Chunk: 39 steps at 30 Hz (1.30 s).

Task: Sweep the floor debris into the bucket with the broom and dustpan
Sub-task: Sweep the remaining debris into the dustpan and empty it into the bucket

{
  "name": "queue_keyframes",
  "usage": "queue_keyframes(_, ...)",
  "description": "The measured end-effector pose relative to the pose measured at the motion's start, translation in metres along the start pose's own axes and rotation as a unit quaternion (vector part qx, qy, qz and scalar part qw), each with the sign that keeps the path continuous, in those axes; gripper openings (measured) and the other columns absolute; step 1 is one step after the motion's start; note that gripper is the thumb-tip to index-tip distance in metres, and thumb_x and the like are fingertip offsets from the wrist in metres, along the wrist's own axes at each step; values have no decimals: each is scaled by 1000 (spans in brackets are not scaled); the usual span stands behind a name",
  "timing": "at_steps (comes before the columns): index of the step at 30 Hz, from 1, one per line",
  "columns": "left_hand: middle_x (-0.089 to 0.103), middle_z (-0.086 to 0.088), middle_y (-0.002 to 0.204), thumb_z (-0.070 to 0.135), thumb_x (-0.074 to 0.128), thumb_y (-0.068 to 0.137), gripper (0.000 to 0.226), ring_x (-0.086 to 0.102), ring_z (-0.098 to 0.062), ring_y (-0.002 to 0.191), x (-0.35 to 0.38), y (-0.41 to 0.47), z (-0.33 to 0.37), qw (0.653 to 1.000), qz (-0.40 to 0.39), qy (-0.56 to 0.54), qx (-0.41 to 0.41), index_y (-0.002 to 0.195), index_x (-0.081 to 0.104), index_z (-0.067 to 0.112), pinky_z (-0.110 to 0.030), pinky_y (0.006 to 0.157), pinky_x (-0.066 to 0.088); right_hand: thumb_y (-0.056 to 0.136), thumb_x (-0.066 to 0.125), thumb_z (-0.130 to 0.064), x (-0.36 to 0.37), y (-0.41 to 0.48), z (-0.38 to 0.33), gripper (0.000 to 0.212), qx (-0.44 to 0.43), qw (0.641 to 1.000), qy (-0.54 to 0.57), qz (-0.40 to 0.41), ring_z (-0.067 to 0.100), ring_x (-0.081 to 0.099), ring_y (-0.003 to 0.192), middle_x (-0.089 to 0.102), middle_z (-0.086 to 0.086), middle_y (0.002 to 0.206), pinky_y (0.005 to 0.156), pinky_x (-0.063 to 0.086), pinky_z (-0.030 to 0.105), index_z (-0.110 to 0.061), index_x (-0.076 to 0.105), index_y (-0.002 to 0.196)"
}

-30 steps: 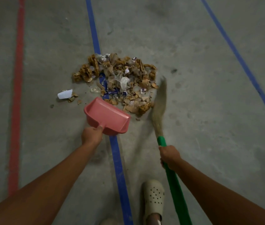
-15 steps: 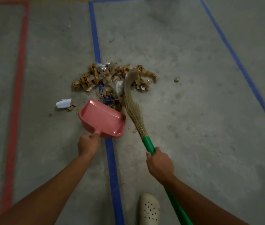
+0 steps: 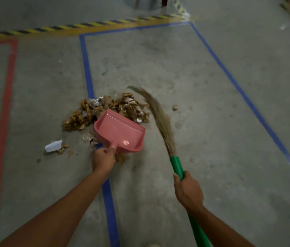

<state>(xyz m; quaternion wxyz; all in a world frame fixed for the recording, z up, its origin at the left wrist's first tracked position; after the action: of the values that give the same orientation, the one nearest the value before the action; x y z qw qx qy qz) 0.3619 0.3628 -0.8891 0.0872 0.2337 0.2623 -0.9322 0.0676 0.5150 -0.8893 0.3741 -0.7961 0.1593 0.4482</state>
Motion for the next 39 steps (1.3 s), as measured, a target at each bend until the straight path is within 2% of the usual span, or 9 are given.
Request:
queue_keyframes(5,59,-3,52,56,63,89,54,56,-21,50,41,23,28,1000,-27,-6,15,58,55,12,-27,49,38,98,49,-47,-14,71,23,36,78,995,61,-16,27,66,73,63,9,84,70,58,40,-12,53,97)
queue_keyframes(9,61,0,52,59,61,88,55,57,-18,50,77,51,32,999,-44,9,10,61,61,11,-26,49,39,98,52,-44,-13,136,32,36,111,993,34,-21,19,64,56,64,8,77,43,46,25,-9,52,91)
queue_keyframes(12,63,-4,57,56,61,89,53,58,-21,54,98,73,27,998,-53,14,7,64,61,10,-28,54,40,97,55,-42,0,172,32,36,132,991,-15,-33,17,62,54,62,6,73,39,43,23,-12,45,79)
queue_keyframes(15,60,-3,54,55,60,91,54,57,-21,52,107,83,15,999,-48,24,10,61,61,9,-28,51,38,94,57,-42,17,187,22,32,98,988,-99,-60,18,66,58,64,6,76,45,51,26,-12,50,88)
queue_keyframes(17,61,-2,53,58,59,90,57,58,-20,53,103,85,3,998,-44,41,17,61,62,9,-27,51,37,92,56,-45,30,185,12,30,48,987,-139,-59,22,68,70,66,6,84,61,58,34,-15,52,92)
queue_keyframes(19,63,-4,57,61,57,90,60,61,-23,57,98,87,-7,997,-46,62,23,67,64,7,-30,55,40,93,54,-47,42,177,1,32,-1,984,-166,-59,22,63,76,61,4,88,68,55,34,-16,57,101)
queue_keyframes(27,65,-11,68,61,58,90,56,59,-26,60,59,73,-36,1000,10,13,-9,71,61,9,-32,55,44,96,50,-51,64,122,-31,35,-76,986,-137,-53,14,56,65,56,-2,79,56,44,27,-18,55,105)
queue_keyframes(33,65,-10,67,48,56,96,46,62,-26,64,9,51,-36,997,73,-8,30,74,63,8,-29,52,40,97,46,-53,31,87,-39,30,-69,995,-73,10,19,60,63,59,0,75,61,57,36,-24,48,101)
queue_keyframes(39,62,-19,65,47,58,95,54,58,-30,59,-46,49,-64,994,107,3,8,70,60,-1,-32,54,39,98,47,-48,2,130,-77,36,-67,993,-95,23,26,52,69,55,6,80,62,39,31,-14,54,105)
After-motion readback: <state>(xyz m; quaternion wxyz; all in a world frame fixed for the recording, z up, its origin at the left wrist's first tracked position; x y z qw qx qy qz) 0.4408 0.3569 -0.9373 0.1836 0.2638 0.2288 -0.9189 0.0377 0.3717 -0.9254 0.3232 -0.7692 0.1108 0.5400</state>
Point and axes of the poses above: each hand's wrist, its own y-axis towards the middle knuckle, its own x-axis out of the palm, z = x × y, the point moved 6 cm from there along y, towards the middle knuckle
